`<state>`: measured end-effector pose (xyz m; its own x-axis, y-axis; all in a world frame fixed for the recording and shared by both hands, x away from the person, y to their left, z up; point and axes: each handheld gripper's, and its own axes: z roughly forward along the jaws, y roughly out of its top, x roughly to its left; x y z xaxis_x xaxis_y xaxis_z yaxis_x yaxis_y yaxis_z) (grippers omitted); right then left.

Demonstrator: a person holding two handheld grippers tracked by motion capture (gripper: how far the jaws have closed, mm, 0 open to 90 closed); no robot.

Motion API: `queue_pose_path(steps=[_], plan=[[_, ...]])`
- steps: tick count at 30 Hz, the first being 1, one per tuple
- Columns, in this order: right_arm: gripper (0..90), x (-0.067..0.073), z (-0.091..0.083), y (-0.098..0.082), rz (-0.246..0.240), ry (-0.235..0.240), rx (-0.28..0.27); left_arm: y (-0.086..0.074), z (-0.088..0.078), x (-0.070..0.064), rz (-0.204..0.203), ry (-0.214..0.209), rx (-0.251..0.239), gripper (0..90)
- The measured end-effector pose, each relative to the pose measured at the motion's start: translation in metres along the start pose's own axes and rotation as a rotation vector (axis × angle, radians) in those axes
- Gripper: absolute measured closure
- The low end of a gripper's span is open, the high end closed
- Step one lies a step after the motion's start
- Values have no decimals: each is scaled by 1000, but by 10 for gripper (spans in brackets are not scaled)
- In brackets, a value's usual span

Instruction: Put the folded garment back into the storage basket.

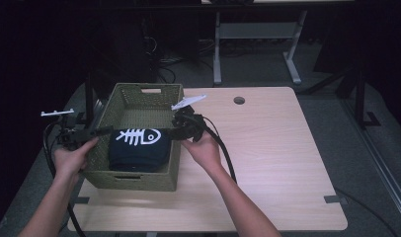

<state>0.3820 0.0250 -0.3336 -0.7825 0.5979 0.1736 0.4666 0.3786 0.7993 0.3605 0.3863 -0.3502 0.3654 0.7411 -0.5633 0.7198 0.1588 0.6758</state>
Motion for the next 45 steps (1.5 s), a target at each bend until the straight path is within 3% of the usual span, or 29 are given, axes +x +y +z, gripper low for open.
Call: queue_pose_path(steps=[9, 18, 27, 33, 45], plan=[[468, -9, -24, -8, -6, -9, -20, 1, 10, -29, 44, -60, -7, 549], [439, -22, -43, -18, 8, -24, -26, 0, 26, -54, 94, -86, 12, 522], [397, -38, -67, -29, 27, -36, -31, -3, 37, -72, 133, -96, 9, 502], [380, -44, -77, -35, 36, -51, -23, -6, 42, -82, 138, -101, -3, 470], [357, -60, -100, -50, 66, -91, -25, -10, 57, -105, 199, -131, 20, 436]])
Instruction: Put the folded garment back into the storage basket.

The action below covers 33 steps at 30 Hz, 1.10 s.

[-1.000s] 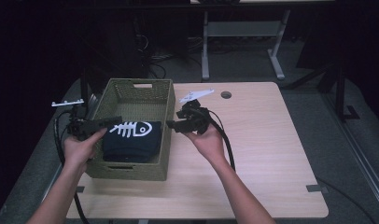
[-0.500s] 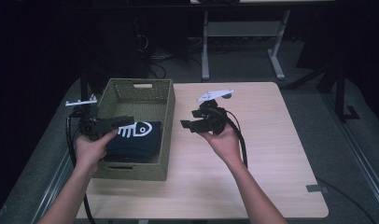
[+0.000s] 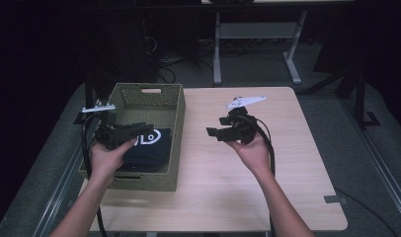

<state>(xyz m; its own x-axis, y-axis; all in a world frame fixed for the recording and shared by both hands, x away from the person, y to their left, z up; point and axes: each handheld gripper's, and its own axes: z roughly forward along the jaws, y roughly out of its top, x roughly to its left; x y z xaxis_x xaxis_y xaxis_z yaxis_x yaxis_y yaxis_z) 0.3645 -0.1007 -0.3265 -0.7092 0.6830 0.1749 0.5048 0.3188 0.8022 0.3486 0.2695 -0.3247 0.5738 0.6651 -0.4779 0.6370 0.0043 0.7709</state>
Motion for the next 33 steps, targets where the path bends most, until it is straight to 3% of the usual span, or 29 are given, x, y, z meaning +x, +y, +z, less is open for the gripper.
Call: queue_pose_path(steps=[11, 18, 33], plan=[[333, -13, -15, -11, 21, -26, 7, -1, 14, -10, 17, -17, 14, 402], [324, -24, -27, -23, 39, -47, 12, -4, 30, -23, 29, -36, 31, 381], [295, -39, -44, -38, 48, -76, 19, -7, 47, -45, 58, -61, 38, 334]])
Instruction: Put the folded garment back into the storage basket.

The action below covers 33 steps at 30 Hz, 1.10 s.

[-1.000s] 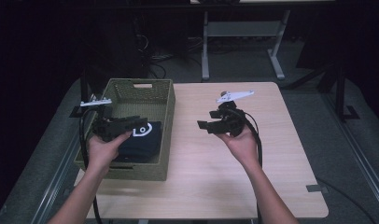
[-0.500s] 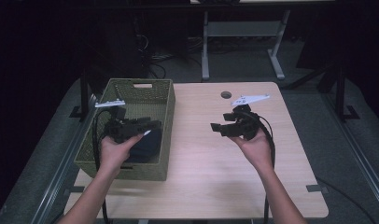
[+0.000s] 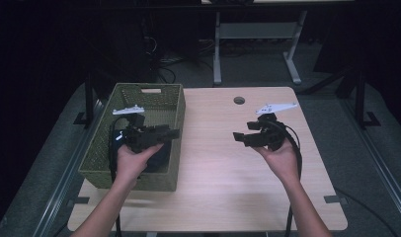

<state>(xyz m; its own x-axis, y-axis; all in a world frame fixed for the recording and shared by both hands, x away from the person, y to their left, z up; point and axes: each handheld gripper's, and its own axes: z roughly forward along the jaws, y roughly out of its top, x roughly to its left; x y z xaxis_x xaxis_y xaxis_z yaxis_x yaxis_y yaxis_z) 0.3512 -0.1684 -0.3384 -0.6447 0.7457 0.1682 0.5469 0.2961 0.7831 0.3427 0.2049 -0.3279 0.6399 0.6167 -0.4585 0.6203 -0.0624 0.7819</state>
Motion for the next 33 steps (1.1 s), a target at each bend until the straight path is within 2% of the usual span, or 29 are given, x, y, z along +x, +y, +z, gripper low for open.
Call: queue_pose_path(steps=[12, 21, 33], plan=[[263, -13, -9, -14, 11, -21, 11, -2, 17, -20, 26, -23, 13, 293], [258, -27, -23, -32, 37, -53, 18, -6, 33, -34, 40, -46, 29, 283], [252, -41, -38, -51, 60, -77, 23, -14, 50, -49, 61, -52, 54, 259]])
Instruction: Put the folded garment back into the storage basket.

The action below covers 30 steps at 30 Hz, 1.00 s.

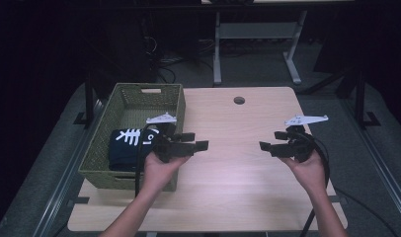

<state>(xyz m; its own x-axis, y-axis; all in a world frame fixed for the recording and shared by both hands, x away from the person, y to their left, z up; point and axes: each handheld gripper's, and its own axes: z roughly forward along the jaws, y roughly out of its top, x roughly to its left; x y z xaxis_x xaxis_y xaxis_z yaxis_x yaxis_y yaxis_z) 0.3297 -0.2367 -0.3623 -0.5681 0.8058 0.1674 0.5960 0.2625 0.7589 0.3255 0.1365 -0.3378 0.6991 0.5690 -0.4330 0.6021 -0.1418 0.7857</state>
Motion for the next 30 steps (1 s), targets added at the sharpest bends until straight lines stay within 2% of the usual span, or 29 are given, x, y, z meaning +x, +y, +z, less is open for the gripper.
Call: queue_pose_path(steps=[14, 26, 30], plan=[[240, -13, -9, -22, 24, -30, 4, -8, 22, -19, 35, -19, 35, 249], [240, -25, -18, -49, 55, -65, 12, -19, 34, -28, 39, -37, 49, 243], [240, -27, -20, -55, 60, -73, 9, -23, 38, -34, 60, -38, 61, 237]])
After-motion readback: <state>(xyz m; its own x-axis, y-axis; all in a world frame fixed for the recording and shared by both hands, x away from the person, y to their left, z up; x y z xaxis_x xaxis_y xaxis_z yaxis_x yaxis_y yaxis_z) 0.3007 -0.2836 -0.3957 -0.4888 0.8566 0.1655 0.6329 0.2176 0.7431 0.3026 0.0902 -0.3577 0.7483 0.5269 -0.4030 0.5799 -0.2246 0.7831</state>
